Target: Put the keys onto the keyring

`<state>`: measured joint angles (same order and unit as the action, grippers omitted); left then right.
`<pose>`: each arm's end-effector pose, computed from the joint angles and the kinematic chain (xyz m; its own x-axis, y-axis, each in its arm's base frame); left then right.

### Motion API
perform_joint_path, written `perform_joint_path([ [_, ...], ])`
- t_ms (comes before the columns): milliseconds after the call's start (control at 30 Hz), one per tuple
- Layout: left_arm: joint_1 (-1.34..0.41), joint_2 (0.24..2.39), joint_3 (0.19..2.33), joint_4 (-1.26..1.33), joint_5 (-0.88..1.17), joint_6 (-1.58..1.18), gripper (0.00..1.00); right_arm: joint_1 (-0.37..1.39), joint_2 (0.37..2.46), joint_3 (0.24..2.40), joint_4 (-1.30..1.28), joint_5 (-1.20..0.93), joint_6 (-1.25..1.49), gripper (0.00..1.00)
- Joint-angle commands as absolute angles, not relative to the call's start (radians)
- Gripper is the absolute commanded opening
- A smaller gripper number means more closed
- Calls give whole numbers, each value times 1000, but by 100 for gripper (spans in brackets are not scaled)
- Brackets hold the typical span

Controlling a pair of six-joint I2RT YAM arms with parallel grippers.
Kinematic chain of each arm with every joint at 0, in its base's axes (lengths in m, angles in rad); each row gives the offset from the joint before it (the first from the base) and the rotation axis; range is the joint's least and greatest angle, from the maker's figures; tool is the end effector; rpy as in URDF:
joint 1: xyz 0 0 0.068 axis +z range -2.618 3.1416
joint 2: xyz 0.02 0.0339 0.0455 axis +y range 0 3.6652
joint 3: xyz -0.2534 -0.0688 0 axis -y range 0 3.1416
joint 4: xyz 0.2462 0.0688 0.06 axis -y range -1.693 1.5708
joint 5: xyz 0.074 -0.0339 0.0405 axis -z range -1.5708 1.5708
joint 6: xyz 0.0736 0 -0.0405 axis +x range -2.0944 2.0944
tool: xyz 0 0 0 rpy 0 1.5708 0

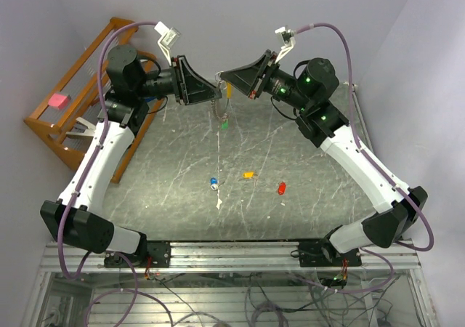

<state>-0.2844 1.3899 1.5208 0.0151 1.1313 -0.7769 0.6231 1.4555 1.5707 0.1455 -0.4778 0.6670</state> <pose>0.2835 -0.1523 0.4697 -0.5866 -0.1393 -0.7978 0.7958 0.0835 -0.5997 0.2752 0.2394 0.4890 -0.3793 0.4039 -0.8325 -0.8201 0.2698 0.5046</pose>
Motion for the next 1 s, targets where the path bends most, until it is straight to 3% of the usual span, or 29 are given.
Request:
perform_joint_path([
  [0,-294,1377,1518,74,1162,-797,49,628,1462,1611,178,-453,679,0],
  [100,-295,1382,1523,70,1161,-793,46,627,1463,1613,184,-458,687,0],
  [267,-295,1384,1529,59,1163,-784,23,627,1462,1613,180,-456,687,0],
  [467,-295,1379,1526,61,1173,-779,9,628,1467,1624,163,-462,678,0],
  [967,-290,1379,1586,-55,1208,-654,7,610,1431,1631,52,-422,611,0],
])
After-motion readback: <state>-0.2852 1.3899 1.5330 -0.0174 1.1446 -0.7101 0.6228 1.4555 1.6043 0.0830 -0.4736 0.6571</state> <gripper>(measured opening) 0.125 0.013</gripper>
